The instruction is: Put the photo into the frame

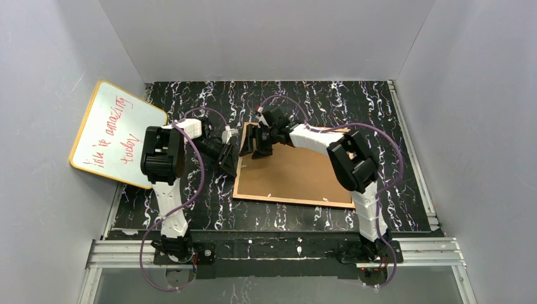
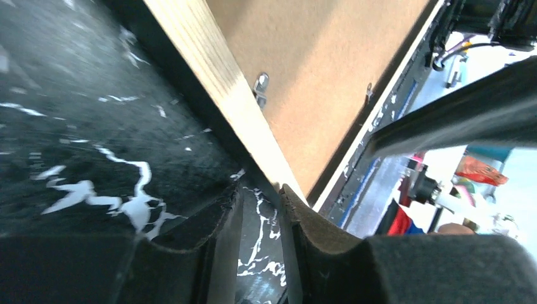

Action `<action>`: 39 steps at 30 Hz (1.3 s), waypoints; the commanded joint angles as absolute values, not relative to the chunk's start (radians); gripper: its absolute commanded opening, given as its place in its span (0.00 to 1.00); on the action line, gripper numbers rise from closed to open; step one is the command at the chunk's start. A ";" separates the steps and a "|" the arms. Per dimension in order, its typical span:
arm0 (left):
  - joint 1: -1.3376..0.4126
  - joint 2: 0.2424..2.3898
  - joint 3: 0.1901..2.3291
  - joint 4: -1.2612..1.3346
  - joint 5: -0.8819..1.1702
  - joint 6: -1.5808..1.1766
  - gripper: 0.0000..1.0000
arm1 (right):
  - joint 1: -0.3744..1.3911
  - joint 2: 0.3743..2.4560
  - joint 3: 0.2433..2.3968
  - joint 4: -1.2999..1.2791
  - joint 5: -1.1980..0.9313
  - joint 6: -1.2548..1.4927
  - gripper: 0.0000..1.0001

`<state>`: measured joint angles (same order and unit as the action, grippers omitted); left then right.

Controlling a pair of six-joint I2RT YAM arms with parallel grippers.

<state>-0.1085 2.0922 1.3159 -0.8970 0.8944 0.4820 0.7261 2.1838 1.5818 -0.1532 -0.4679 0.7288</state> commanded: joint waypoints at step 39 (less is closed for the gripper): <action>-0.086 2.032 1.221 -0.881 0.945 0.523 0.25 | 0.804 2.162 1.360 0.159 -0.294 1.080 0.60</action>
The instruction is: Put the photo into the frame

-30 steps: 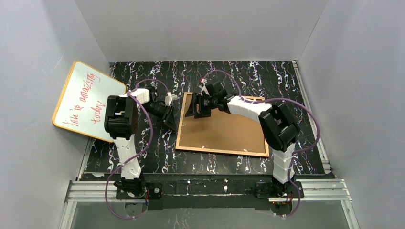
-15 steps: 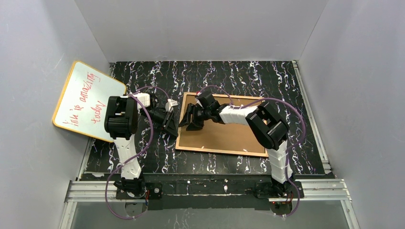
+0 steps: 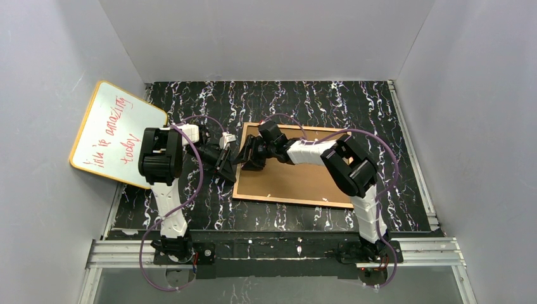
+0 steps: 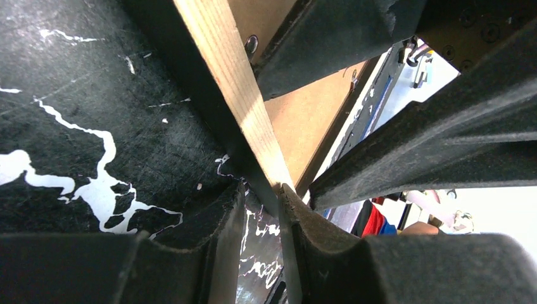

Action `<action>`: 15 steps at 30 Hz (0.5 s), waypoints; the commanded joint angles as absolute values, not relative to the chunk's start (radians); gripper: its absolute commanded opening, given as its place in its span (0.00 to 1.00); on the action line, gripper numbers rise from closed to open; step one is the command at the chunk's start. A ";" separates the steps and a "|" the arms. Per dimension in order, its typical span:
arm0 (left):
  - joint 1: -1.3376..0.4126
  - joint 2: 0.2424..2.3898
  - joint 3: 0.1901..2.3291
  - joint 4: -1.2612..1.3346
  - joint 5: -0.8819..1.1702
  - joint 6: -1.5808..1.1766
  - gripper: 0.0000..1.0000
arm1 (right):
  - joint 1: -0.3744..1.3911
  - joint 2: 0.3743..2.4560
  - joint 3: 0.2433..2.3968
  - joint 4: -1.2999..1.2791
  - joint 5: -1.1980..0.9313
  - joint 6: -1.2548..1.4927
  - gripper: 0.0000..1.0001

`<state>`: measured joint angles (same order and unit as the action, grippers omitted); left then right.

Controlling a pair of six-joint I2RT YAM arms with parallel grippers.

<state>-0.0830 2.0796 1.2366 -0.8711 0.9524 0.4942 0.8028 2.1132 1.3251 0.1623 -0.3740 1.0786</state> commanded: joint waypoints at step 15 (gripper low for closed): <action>-0.085 2.031 1.242 -0.912 0.937 0.550 0.25 | 0.797 2.107 1.355 0.189 -0.352 1.011 0.62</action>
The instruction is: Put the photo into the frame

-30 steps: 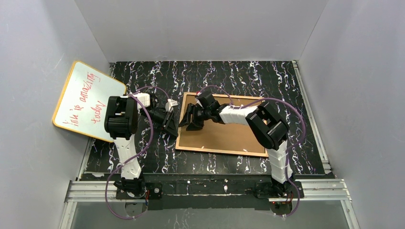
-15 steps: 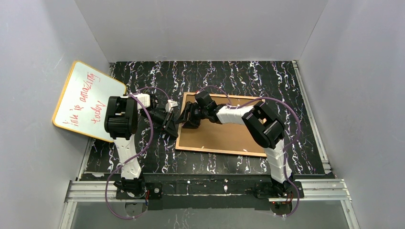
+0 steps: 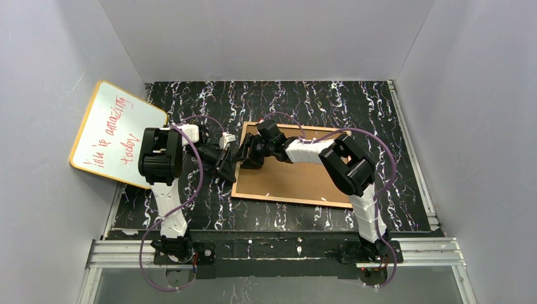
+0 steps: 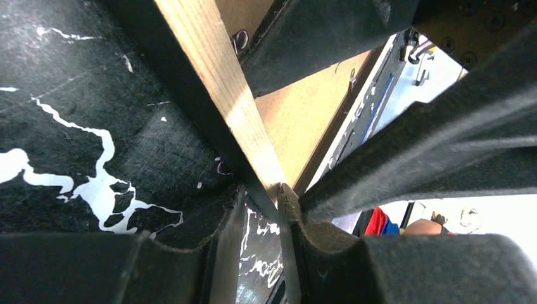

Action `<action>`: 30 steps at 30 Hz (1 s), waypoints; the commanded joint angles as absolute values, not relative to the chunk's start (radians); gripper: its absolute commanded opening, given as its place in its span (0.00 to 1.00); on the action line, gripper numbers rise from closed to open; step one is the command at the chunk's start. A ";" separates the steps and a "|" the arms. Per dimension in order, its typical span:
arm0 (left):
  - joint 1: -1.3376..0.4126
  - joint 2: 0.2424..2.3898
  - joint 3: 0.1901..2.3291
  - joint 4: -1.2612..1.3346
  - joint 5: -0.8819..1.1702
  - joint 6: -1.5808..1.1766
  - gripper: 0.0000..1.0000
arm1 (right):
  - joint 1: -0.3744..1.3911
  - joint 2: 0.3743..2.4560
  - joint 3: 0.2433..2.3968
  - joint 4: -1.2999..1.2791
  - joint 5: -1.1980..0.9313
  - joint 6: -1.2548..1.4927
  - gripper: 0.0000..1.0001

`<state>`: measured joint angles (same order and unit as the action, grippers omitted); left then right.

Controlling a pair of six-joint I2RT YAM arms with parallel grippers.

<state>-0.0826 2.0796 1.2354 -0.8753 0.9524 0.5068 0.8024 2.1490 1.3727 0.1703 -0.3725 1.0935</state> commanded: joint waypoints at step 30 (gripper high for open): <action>-0.015 1.797 1.380 -1.205 0.807 0.715 0.57 | 0.974 1.570 0.999 -0.300 -0.130 0.003 0.64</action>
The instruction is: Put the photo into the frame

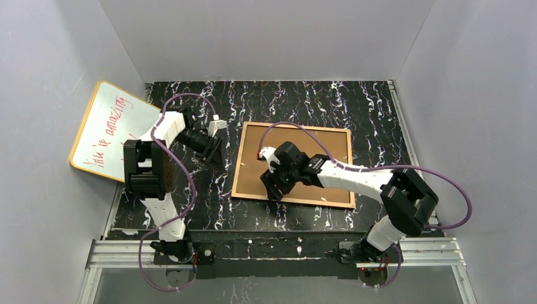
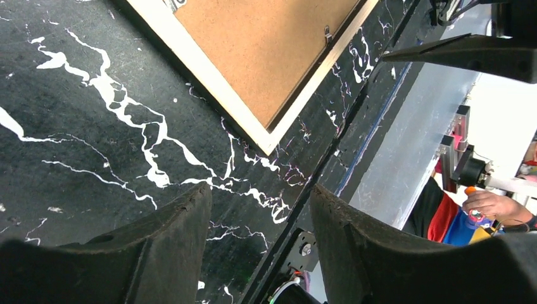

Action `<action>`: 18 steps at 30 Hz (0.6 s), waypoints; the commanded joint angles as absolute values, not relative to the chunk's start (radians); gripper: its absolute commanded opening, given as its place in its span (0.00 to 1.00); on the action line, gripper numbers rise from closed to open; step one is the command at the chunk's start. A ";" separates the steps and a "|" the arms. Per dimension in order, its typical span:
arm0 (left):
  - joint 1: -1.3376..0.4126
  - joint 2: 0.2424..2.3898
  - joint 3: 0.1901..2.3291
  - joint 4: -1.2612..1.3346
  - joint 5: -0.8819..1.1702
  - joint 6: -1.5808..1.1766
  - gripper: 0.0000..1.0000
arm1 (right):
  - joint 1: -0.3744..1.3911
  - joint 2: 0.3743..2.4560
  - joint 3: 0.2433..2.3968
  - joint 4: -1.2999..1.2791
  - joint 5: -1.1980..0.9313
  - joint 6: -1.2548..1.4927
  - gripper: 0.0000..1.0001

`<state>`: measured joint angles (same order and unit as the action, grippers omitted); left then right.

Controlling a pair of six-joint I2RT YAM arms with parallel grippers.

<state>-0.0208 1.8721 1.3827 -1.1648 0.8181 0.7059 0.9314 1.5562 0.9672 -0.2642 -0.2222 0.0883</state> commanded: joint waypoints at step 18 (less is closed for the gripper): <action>-0.015 1.737 1.390 -1.212 0.766 0.722 0.67 | 1.143 1.709 1.039 -0.331 0.216 -0.095 0.42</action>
